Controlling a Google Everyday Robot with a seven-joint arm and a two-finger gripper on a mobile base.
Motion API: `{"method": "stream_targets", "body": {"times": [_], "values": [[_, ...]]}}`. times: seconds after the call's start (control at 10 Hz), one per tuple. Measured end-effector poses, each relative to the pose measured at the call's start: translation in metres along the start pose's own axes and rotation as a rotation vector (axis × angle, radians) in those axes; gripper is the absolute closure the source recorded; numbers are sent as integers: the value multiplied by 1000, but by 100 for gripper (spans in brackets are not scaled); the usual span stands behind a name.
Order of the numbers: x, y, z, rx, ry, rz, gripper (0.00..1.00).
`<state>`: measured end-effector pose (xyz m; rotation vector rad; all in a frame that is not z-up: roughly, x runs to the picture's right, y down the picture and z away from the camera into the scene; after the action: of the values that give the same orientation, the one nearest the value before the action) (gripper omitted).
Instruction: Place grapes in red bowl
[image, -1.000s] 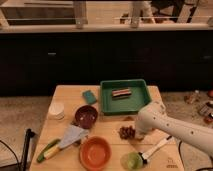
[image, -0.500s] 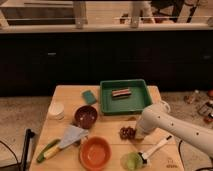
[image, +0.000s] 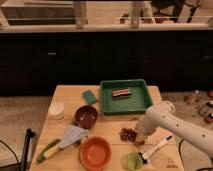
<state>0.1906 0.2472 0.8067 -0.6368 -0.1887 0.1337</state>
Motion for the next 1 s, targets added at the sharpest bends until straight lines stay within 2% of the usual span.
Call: {"method": "stream_targets", "body": {"times": [0.6,0.8,1.0], "values": [[11,6,-15,13,-20,-15,20],[5,7,-18,15,-21,-37,20],[-9,7,-16,12,-20,-71,20]]}}
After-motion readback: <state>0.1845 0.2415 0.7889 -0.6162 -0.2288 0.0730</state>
